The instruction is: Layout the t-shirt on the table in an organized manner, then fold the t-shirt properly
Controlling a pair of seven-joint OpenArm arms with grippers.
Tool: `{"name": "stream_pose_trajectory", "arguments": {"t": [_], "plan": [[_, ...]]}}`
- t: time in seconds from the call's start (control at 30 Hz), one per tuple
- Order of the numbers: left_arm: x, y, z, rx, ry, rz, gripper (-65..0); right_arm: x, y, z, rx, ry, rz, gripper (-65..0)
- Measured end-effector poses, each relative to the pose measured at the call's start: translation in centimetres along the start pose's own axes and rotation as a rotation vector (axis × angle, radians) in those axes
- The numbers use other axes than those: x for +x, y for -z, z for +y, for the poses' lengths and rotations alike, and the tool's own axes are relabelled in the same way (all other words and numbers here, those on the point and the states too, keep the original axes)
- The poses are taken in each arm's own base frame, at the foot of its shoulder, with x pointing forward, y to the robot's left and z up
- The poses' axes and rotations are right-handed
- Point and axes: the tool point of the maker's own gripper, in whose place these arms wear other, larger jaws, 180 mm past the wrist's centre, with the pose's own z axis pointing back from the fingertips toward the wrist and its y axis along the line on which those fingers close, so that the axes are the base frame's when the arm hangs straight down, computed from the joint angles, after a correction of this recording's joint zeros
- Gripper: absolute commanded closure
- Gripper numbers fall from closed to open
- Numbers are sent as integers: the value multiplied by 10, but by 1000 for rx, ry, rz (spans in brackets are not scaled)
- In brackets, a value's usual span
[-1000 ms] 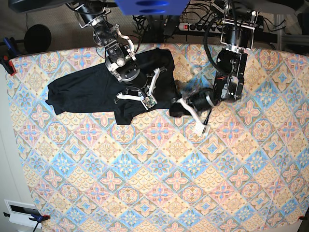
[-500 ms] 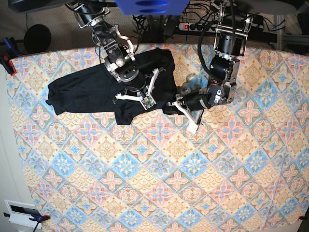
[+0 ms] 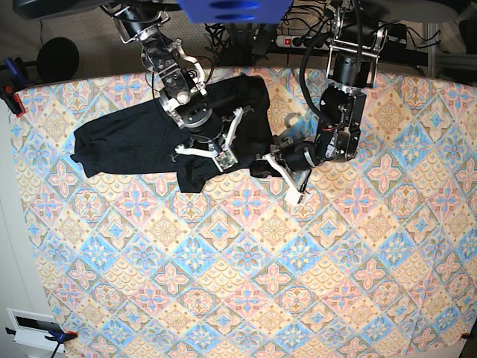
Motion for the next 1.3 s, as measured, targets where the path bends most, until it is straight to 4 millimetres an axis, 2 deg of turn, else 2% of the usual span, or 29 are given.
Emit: {"name": "stream_pose_trajectory", "arguments": {"t": [0.17, 0.3, 0.4, 0.5, 0.57, 0.67, 0.73, 0.97, 1.3], "plan": [[-2, 0, 1, 6, 10, -4, 0, -5, -2, -38, -96, 42, 10, -1], [-2, 0, 1, 6, 9, -6, 0, -8, -2, -48, -111, 73, 14, -1], [-3, 0, 2, 6, 9, -5, 0, -20, -2, -62, -149, 92, 47, 0], [-3, 0, 2, 7, 9, -6, 0, -19, -9, -66, -168, 86, 49, 0], [-1, 0, 2, 7, 11, -7, 0, -6, -16, -60, -148, 77, 46, 0], [-2, 0, 2, 8, 13, -4, 0, 28, -27, -41, -106, 38, -29, 0], [-2, 0, 3, 15, 23, -3, 0, 40, -32, -29, -75, 26, -49, 0], [4, 0, 9, 54, 80, -36, 0, 20, -33, -1, -12, -14, 74, 0], [4, 1, 8, 51, 78, -34, 0, 4, -35, -3, -16, -16, 174, 0]]}}
